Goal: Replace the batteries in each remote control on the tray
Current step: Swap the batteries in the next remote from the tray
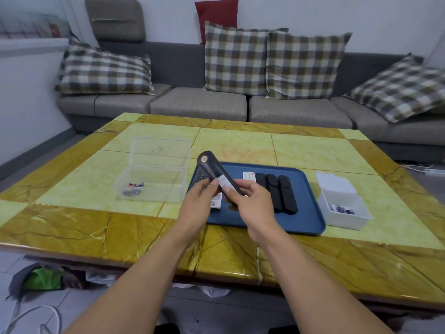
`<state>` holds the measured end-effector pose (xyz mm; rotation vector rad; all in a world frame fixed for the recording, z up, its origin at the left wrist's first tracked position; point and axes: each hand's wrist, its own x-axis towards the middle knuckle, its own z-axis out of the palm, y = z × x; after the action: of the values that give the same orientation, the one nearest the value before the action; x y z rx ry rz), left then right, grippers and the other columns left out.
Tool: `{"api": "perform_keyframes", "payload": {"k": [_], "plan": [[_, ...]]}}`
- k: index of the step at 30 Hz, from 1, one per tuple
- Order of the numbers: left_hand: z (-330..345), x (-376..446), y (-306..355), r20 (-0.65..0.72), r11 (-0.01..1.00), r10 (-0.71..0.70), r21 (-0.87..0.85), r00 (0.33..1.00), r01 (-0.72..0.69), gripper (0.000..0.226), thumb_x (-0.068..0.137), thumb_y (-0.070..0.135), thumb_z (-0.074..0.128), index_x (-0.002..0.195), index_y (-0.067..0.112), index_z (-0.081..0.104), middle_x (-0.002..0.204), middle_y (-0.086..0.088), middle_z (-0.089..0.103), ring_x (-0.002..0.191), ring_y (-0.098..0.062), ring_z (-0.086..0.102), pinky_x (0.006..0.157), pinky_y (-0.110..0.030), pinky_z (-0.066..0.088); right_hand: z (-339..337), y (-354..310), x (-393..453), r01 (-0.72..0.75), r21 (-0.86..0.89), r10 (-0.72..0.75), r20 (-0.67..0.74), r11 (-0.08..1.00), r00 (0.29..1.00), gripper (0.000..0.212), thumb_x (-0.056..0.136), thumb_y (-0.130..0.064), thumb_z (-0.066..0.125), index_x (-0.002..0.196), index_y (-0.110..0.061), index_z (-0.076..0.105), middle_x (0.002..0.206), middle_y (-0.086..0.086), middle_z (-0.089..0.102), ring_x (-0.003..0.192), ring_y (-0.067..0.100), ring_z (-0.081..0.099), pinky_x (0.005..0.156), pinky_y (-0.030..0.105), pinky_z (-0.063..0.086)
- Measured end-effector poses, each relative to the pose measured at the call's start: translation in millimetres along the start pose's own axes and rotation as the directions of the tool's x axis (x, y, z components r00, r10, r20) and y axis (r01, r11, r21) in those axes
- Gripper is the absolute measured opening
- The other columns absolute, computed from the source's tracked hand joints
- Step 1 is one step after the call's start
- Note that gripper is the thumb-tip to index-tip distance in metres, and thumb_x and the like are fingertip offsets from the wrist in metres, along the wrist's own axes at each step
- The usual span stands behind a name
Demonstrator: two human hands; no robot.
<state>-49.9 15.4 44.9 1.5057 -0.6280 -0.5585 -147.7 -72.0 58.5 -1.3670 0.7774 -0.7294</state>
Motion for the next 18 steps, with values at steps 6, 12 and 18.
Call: {"api": "perform_keyframes", "payload": {"k": [6, 12, 18], "plan": [[5, -12, 0, -0.017, 0.988, -0.024, -0.156, 1.0, 0.021, 0.032, 0.101, 0.021, 0.059, 0.132, 0.017, 0.058, 0.1, -0.009, 0.078, 0.099, -0.024, 0.074, 0.095, -0.045, 0.056, -18, 3, -23, 0.138, -0.271, -0.134, 0.033, 0.953, 0.99, 0.017, 0.085, -0.037, 0.077, 0.099, -0.029, 0.076, 0.089, -0.011, 0.071, 0.082, 0.005, 0.067, 0.077, 0.03, 0.059], [17, -25, -9, 0.082, 0.96, -0.143, -0.232, 0.986, 0.158, 0.04, 0.104, 0.024, 0.052, 0.144, 0.024, 0.049, 0.115, -0.008, 0.074, 0.101, -0.026, 0.073, 0.09, -0.058, 0.057, -25, 8, -23, 0.372, -0.598, -0.362, 0.142, 0.71, 0.921, 0.02, 0.09, -0.047, 0.067, 0.108, -0.041, 0.072, 0.092, -0.019, 0.059, 0.076, 0.005, 0.061, 0.071, 0.038, 0.057], [27, -16, -12, 0.158, 0.924, -0.168, -0.318, 0.973, 0.212, 0.035, 0.106, 0.026, 0.046, 0.14, 0.033, 0.052, 0.11, -0.011, 0.073, 0.074, -0.024, 0.065, 0.055, -0.032, 0.047, -36, 6, -13, 0.346, -0.66, -0.384, 0.094, 0.666, 0.919, 0.024, 0.088, -0.046, 0.069, 0.112, -0.04, 0.072, 0.092, -0.018, 0.063, 0.084, 0.007, 0.061, 0.076, 0.038, 0.056]]}}
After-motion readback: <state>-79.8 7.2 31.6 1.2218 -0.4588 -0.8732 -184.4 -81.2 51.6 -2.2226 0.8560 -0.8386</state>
